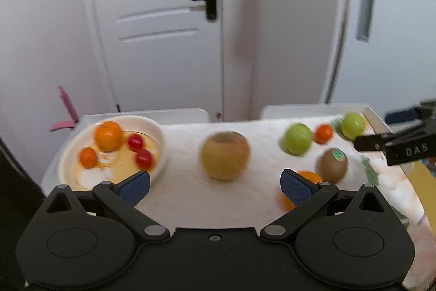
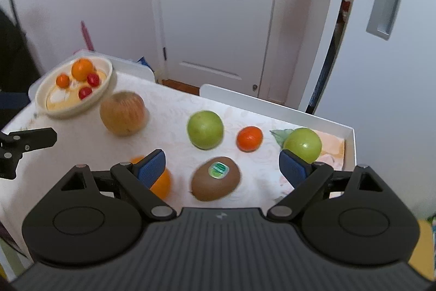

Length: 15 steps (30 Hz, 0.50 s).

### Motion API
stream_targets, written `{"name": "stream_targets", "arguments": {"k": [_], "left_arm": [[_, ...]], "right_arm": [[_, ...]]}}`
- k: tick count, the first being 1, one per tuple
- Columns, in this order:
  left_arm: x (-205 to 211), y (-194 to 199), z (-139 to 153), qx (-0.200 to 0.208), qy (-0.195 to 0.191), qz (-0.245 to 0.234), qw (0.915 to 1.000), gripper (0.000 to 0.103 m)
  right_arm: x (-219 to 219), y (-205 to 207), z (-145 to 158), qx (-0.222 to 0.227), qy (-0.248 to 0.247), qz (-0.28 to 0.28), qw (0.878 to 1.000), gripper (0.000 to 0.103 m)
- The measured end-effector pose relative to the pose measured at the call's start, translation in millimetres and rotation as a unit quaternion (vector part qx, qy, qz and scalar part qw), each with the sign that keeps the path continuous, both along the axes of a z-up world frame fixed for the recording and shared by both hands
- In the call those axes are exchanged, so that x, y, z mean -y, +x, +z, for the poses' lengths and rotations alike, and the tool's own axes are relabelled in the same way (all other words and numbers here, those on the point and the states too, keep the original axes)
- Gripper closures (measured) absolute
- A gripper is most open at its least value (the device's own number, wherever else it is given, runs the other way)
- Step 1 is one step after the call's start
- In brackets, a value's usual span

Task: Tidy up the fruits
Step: 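Move both tools back toward the remaining fruit, then grasp the large orange with the left tool while the right tool grasps the kiwi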

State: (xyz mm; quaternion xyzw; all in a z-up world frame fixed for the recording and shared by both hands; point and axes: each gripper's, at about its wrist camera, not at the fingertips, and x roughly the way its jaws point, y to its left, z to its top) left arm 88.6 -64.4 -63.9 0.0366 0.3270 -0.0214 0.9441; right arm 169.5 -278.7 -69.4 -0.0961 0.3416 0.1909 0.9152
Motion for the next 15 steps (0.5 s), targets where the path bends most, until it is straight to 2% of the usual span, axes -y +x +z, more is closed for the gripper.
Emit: {"name": "stream_targets", "arguments": {"k": [11,13,15], "left_arm": [[65,20,-52,-0.021,0.029,-0.100,0.9943,0.000],[75,25,-62,-0.024,0.033,-0.116,0.9924,0.002],[82,32,-70,-0.031,0.034,-0.124,0.9912,0.010]], "right_arm": [[35,23,-48,-0.007,0.009,0.078,0.997,0.000],[36,24,-54,-0.007,0.013,0.091,0.996,0.000],[37,26,-57,-0.009,0.017,0.101,0.995,0.000]]}}
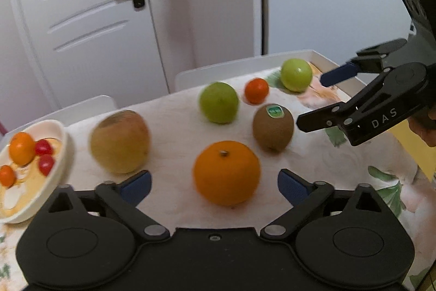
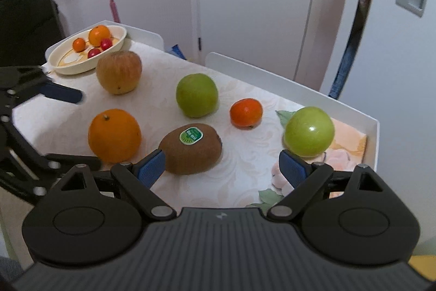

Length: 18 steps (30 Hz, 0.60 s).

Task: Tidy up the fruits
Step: 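Grasp the large orange with the left tool while the right tool grasps the kiwi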

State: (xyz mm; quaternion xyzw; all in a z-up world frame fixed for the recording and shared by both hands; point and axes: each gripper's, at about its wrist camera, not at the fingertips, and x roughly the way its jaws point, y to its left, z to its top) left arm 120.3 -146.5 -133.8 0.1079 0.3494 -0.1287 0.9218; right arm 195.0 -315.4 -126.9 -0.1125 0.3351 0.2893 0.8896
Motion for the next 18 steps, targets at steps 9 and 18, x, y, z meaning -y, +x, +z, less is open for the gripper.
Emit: {"name": "stream_targets", "arguments": {"k": [9,18], "left_arm": [[10,21,-20,-0.021,-0.005,0.001,0.9998,0.032],[10,21,-20,-0.023,-0.001,0.004,0.9997,0.036]], "right_arm": [[-2,8,-14,-0.015,0.006,0.037,0.999,0.000],[-13,12,-22,-0.017,0.006,0.061,0.998,0.001]]}}
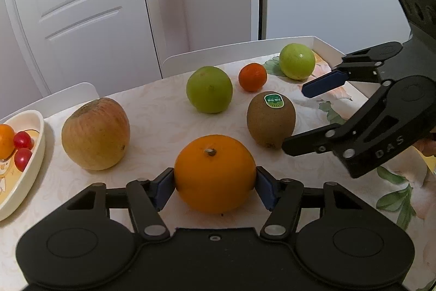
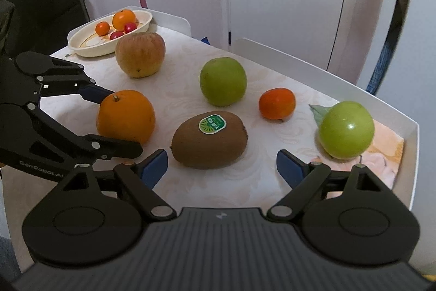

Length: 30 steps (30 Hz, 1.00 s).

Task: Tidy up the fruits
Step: 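Grasp the large orange with the left tool while the right tool grasps the kiwi, then carry the orange and kiwi over the duck plate with both tools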

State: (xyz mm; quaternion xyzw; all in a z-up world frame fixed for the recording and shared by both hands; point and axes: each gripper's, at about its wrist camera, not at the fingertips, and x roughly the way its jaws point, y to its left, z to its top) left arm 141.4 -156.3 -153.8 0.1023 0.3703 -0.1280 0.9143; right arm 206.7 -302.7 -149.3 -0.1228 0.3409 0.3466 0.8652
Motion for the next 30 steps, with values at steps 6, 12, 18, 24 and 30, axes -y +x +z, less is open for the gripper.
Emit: {"name": "stream_targets", "arguments": {"k": [6,12,18,24,30], "left_arm": [[0,1,0,-0.002,-0.002,0.004,1.0000,0.036],[0,0,0,-0.002,-0.002,0.005,1.0000,0.037],[-3,-2,1,-0.005,-0.001,0.007,1.0000,0.037],[-9,-6,2,-0.005,-0.004,0.015,0.9999,0.037],[-20,-17,10,0.002,-0.011,0.035,0.9993,0.037]], "right_arm": [[-6,5,-5,0.002,0.003,0.009,1.000,0.004],[-12,7,-8,0.003,0.000,0.024,1.000,0.010],[-16,8,-9,0.002,-0.002,0.034,0.999,0.020],[-19,4,-5,0.010,0.001,0.028,1.000,0.025],[-24,-3,8,0.020,0.011,0.027,0.999,0.025]]}}
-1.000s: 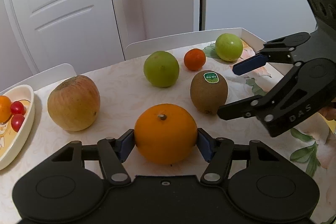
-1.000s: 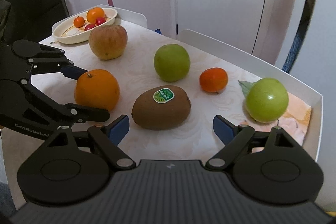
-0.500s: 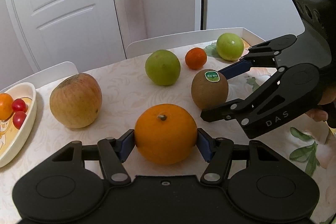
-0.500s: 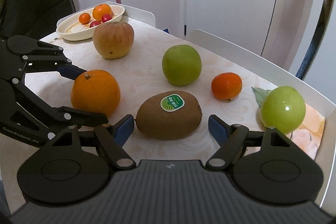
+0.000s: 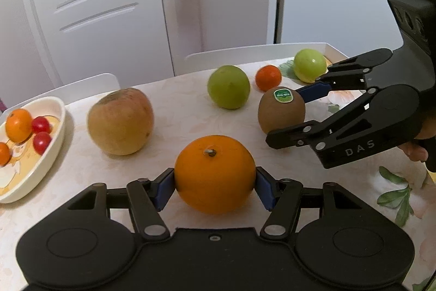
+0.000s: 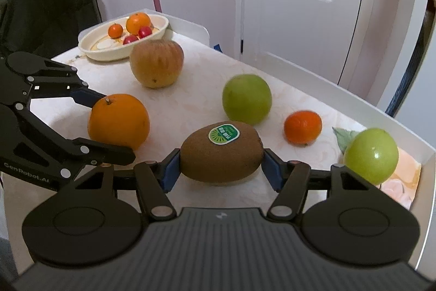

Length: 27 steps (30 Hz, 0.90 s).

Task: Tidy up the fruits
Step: 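Carry the orange and kiwi over the duck plate with both tools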

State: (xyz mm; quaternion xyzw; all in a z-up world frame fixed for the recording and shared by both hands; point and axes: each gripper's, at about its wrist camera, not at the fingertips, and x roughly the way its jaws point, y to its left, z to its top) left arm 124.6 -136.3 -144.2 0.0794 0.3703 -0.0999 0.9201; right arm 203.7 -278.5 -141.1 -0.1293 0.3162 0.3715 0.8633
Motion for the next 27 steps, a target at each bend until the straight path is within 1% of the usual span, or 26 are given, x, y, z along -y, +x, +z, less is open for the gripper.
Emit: {"name": "stream_targets", "arguments": {"k": [5,9,13,21,27], "left_arm": [[-11,-12,15,0.014,-0.001,0.020,0.9997,0.037],[-22,-20,36,0.026,-0.010,0.049,0.9984,0.037],[-36,-31,57,0.046,-0.008,0.077,0.9959,0.037],[-76,-42,94,0.075,-0.002,0.112,0.9909,0.037],[-117,-45,111,0.079,0.003,0.119,0.9897,0.037]], "right_arm": [[-7,-7,19,0.012,0.017,-0.003,1.000,0.025],[-16,-13,39,0.019,0.027,-0.003,0.999,0.025],[-30,-18,59,0.029,0.032,0.009,0.999,0.025],[-69,-25,96,0.039,0.048,0.021,0.998,0.025],[-109,-29,112,0.036,0.054,0.013,0.998,0.025]]}}
